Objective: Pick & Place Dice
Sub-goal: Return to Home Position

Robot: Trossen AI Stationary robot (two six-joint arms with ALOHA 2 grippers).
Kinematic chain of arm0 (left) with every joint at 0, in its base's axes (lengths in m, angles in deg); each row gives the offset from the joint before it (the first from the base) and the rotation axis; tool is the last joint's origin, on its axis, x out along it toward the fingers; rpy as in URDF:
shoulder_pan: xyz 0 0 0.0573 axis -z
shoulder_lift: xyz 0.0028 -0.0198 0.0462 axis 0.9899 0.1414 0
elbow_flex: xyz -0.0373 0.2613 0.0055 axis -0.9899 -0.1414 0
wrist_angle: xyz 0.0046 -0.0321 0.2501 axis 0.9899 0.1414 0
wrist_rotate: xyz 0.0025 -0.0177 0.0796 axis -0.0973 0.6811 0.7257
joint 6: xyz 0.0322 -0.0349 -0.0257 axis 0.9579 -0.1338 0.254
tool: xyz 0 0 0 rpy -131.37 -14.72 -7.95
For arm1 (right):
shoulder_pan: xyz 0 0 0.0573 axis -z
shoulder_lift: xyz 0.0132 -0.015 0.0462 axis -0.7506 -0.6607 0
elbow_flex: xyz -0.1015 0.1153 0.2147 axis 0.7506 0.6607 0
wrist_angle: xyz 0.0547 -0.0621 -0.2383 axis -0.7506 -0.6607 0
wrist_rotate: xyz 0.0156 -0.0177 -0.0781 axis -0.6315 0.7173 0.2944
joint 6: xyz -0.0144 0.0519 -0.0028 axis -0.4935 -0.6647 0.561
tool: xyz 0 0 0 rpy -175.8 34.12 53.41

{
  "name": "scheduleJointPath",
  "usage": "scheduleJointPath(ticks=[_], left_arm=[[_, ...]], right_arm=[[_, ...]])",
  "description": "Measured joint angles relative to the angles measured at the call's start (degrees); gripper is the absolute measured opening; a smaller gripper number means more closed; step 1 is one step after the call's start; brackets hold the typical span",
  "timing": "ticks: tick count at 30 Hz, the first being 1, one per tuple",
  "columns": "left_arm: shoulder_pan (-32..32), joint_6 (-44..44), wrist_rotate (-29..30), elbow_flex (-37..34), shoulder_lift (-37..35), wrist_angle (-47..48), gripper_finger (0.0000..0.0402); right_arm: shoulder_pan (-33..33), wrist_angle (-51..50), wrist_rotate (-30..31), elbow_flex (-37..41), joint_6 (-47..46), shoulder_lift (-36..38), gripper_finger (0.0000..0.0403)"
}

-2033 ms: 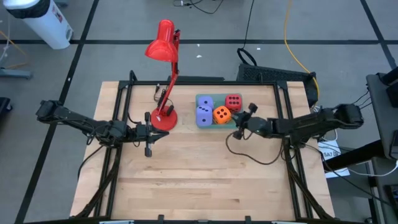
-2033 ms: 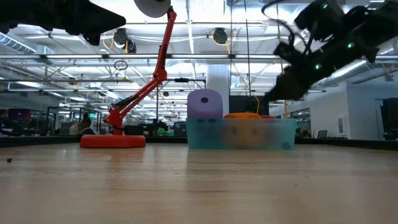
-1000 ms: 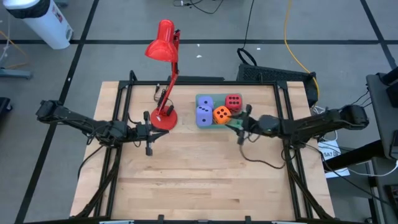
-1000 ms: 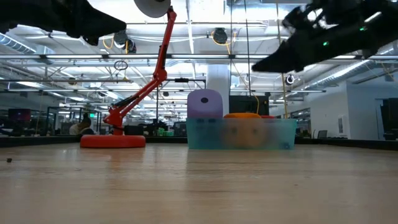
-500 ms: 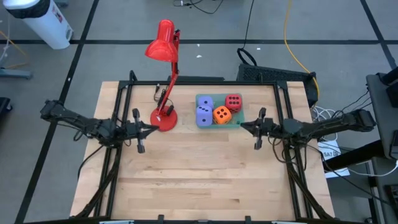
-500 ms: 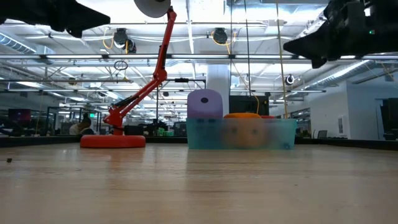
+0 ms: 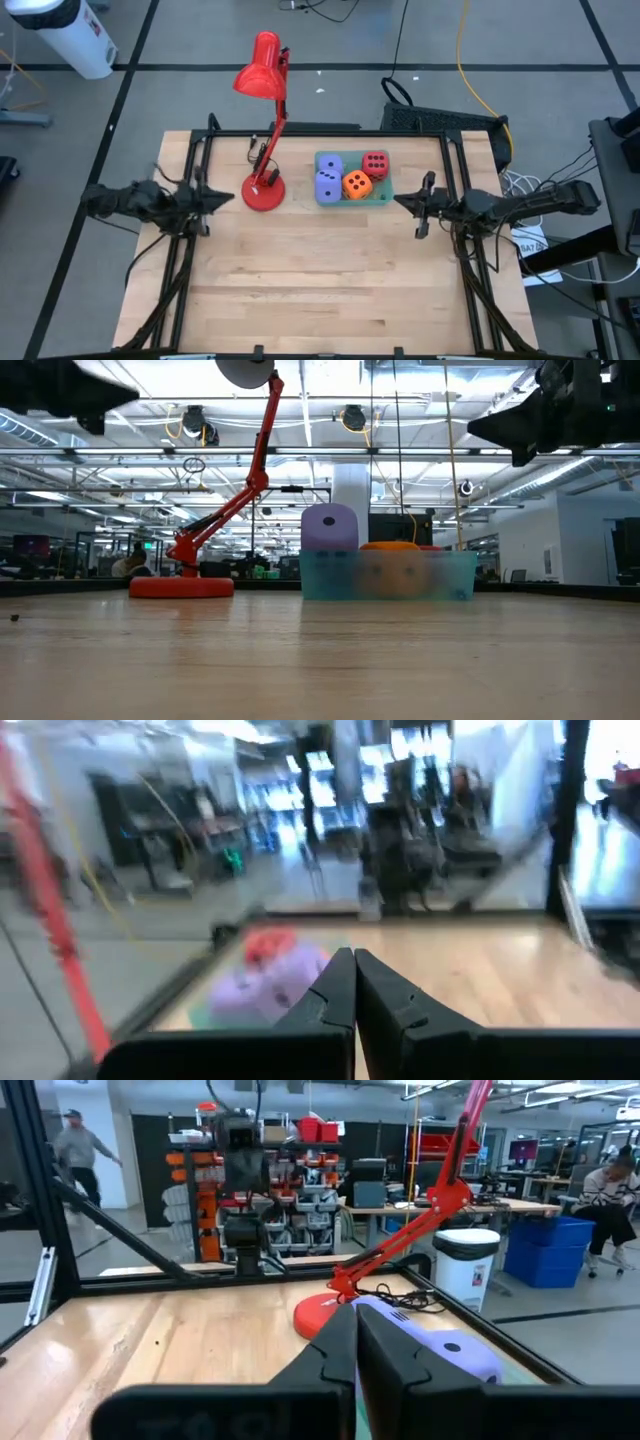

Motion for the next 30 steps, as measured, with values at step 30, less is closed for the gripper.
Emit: scheduleJointPath(ticks=[30], left_arm=[[-0.1,3.9,-2.9,-4.7,0.0,-1.9,0.0003]], right_arm=[[3.8,-16.1,2.0,9.3,-2.9,25.3,0.0000]])
